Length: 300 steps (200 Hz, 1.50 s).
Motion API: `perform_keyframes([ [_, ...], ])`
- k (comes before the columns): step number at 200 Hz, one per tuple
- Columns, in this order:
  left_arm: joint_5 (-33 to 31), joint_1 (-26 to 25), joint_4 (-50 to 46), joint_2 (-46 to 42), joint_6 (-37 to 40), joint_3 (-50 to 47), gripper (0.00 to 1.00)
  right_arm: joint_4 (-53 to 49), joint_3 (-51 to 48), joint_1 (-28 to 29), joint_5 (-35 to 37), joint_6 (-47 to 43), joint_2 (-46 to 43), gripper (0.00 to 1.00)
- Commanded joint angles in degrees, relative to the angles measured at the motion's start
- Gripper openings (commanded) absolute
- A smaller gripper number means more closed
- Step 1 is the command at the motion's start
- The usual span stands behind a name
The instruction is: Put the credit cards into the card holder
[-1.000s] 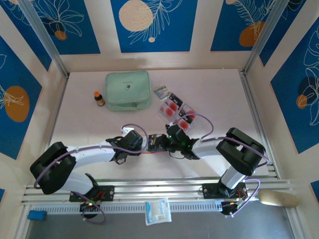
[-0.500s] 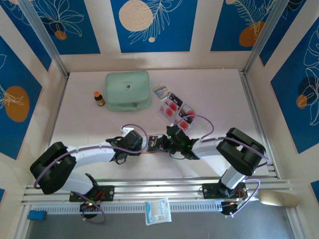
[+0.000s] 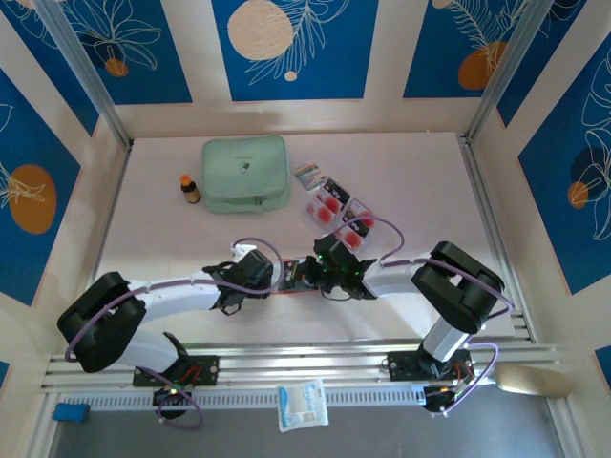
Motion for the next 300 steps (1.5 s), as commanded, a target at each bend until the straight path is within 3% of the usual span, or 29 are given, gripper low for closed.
perform_keyframes([
  [1, 0.0, 0.4, 0.2, -0.1, -0.6, -0.9, 0.88, -5.3, 1.4, 0.0, -3.5, 0.8, 2.6, 0.0],
  [29, 0.1, 0.3, 0.3, -0.1, -0.5, -0.9, 0.88, -7.5, 3.3, -0.6, -6.3, -0.2, 4.2, 0.0],
  [54, 0.2, 0.4, 0.4, -0.1, -0.4, -0.8, 0.88, -14.2, 6.7, -2.0, -9.7, -5.5, 3.8, 0.29],
  [77, 0.2, 0.4, 0.4, -0.1, -0.5, -0.8, 0.88, -23.1, 9.9, -3.3, -9.6, -11.4, 1.5, 0.36],
  [109, 0.1, 0.3, 0.6, -0.1, -0.6, -0.8, 0.88, -29.6, 12.4, -4.9, -7.7, -16.7, -1.5, 0.35],
  [170, 0.1, 0.3, 0.6, -0.1, -0.6, -0.8, 0.88, -31.6, 17.9, -5.1, -8.0, -20.1, 1.7, 0.13],
  [300, 0.5, 0.4, 0.7, -0.5, -0.7, -0.4, 0.88, -34.5, 26.8, -0.7, -9.1, -20.1, 13.9, 0.03],
])
